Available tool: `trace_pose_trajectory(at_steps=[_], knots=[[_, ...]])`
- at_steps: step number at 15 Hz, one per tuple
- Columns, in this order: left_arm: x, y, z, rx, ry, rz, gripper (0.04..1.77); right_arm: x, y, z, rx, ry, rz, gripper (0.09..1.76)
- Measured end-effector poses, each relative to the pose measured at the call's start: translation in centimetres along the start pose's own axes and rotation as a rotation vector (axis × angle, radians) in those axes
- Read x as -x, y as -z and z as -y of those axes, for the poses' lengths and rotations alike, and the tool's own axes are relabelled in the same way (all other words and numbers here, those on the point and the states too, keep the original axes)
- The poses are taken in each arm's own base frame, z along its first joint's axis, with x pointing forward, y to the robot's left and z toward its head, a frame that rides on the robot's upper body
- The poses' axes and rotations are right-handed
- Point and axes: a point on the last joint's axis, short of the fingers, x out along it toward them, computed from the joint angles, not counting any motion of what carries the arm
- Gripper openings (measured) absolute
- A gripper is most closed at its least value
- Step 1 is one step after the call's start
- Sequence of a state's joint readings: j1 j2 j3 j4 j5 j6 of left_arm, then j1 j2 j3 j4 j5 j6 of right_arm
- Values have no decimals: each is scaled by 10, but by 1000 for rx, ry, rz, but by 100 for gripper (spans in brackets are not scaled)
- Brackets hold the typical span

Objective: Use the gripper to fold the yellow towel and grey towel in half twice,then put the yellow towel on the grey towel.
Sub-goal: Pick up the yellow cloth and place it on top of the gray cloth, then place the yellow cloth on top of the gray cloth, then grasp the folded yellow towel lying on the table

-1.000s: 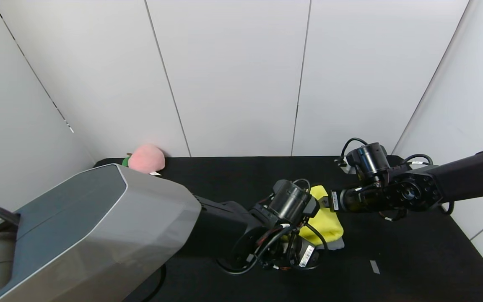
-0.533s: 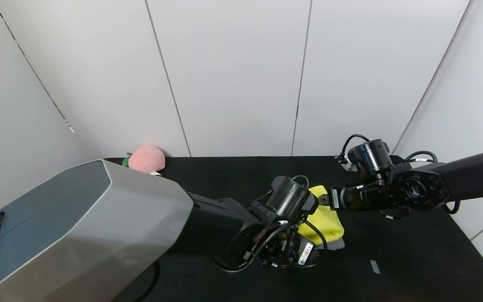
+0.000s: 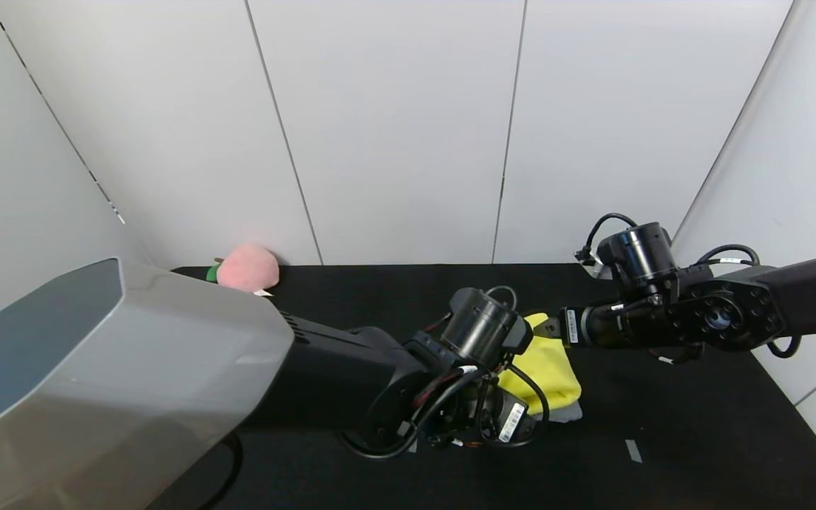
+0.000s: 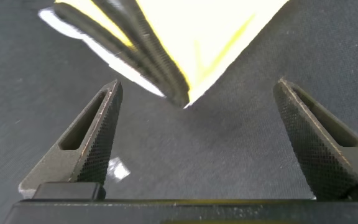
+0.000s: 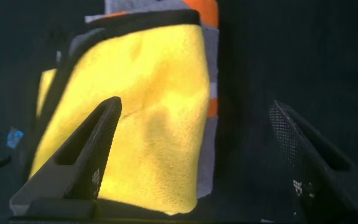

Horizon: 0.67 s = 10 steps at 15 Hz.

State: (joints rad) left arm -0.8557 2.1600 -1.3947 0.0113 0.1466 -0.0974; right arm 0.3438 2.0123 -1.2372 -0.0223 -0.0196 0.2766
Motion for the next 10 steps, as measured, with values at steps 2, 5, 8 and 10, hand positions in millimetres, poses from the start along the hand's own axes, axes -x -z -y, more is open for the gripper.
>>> trace_pose_trajectory(at_steps=[2, 5, 8, 10], knots=[[0, 0, 0, 0, 0, 1, 170, 0, 0, 0, 0, 0, 0, 169], [4, 0, -2, 2, -6, 3, 170, 4, -2, -2, 1, -6, 12, 169], [30, 5, -22, 31, -41, 6, 170, 25, -15, -24, 34, -65, 88, 170], [56, 4, -47, 81, -79, 43, 171, 24, -14, -40, 62, -98, 91, 170]])
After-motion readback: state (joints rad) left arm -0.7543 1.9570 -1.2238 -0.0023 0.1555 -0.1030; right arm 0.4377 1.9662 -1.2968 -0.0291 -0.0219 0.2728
